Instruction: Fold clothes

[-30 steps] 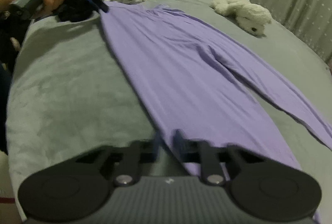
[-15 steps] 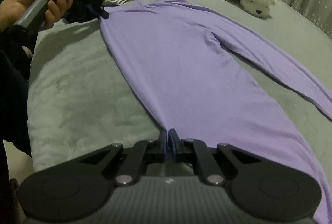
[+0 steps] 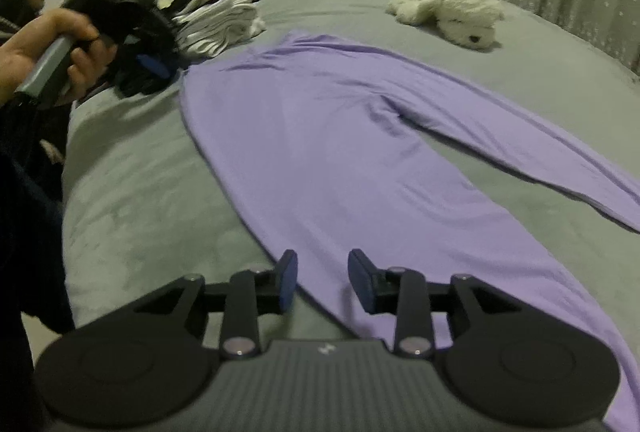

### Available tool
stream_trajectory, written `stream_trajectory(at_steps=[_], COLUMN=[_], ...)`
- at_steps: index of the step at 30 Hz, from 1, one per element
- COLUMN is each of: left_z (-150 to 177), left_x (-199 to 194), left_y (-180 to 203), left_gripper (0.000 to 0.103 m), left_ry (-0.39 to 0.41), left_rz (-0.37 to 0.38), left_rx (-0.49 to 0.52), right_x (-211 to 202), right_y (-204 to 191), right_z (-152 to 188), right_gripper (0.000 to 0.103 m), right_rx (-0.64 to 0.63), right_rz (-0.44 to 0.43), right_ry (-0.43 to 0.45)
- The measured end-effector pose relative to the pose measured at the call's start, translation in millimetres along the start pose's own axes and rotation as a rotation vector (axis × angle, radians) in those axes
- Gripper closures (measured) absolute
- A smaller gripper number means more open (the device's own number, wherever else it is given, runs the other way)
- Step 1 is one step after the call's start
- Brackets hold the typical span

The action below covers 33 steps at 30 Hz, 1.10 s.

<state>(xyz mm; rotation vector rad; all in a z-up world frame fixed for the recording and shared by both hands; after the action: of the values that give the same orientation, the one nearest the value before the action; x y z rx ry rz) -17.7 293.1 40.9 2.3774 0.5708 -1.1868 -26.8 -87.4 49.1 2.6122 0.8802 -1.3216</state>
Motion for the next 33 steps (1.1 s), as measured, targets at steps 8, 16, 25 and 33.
stream_trajectory(at_steps=[8, 16, 25, 33], left_z=[-8, -24, -35, -49], left_x=[6, 17, 36, 57], left_y=[10, 36, 69, 77], left_gripper=[0.071, 0.071, 0.07, 0.068], left_ry=[0.026, 0.046, 0.062, 0.059], left_rz=[0.033, 0.056, 0.044, 0.034], left_rx=[0.037, 0.105, 0.181, 0.158], right_x=[4, 0, -5, -6], right_y=[10, 22, 39, 60], right_z=[-7, -10, -16, -20], right_gripper=[0.065, 0.061, 0.059, 0.058], right_rx=[0.062, 0.127, 0.224, 0.295], right_rz=[0.035, 0.056, 0.087, 0.122], right_ry=[0.021, 0.055, 0.091, 0.094])
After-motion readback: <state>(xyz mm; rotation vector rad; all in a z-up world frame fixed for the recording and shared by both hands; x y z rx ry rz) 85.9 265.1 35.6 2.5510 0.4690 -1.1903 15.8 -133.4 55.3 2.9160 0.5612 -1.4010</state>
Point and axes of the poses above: each gripper's, at about its wrist camera, not at the fingertips, and x roughly the way its jaws point, y to its right, z to its underside, the point moved 1 cm from there along x, roughly the way its jaws point, and after that the axes turned 15 degrees about x, right-handed, at the moved point
